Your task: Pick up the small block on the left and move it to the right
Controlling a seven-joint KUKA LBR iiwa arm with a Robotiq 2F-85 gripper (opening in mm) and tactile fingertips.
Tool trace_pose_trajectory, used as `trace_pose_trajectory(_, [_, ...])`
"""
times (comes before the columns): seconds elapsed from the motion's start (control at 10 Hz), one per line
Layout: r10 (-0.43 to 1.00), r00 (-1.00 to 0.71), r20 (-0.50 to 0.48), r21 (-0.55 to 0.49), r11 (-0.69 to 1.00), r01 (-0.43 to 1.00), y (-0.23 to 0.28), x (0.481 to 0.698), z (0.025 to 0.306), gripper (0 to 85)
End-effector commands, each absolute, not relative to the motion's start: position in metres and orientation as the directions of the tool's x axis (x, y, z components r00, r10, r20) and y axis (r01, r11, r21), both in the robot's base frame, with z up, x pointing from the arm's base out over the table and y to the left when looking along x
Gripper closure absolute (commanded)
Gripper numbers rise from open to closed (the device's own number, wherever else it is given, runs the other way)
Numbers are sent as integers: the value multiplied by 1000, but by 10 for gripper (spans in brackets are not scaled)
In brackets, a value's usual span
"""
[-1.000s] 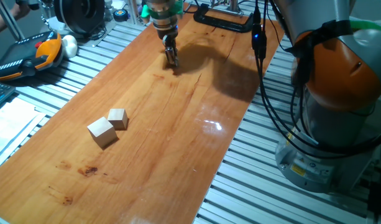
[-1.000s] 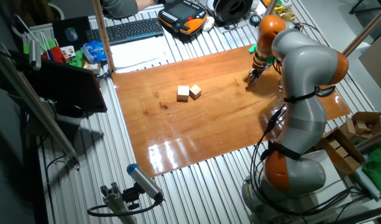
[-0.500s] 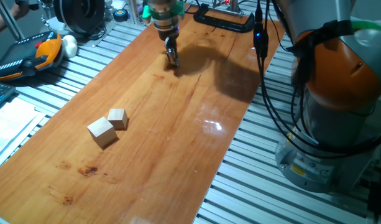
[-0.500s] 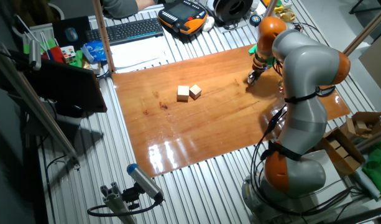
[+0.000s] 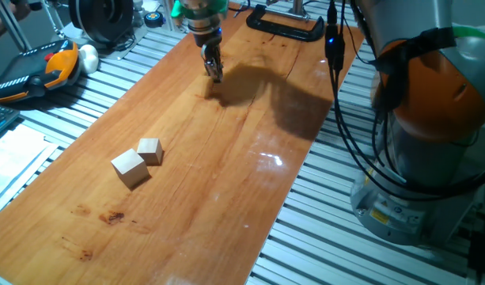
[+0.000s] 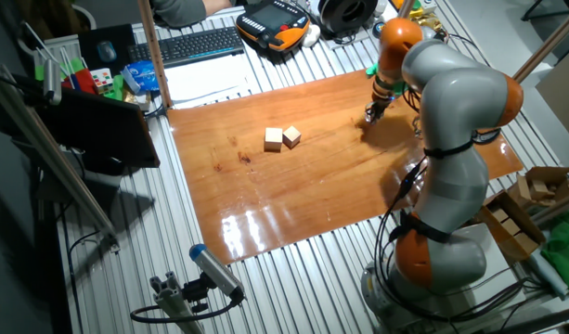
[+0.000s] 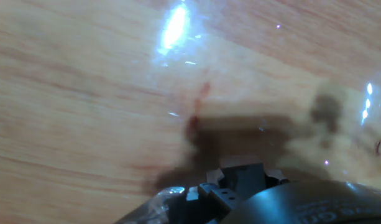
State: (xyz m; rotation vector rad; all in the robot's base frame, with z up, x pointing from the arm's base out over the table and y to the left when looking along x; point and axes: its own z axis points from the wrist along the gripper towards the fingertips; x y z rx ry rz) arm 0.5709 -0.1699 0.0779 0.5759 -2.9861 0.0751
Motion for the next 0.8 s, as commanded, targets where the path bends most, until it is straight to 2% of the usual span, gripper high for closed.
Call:
trace_pose_trajectory(0.0, [-347,-931,112,-40,935,-353,-147,567,83,843])
trace_pose_trajectory(0.7, [-159,-979,130,-91,981,-172,-60,543,118,843])
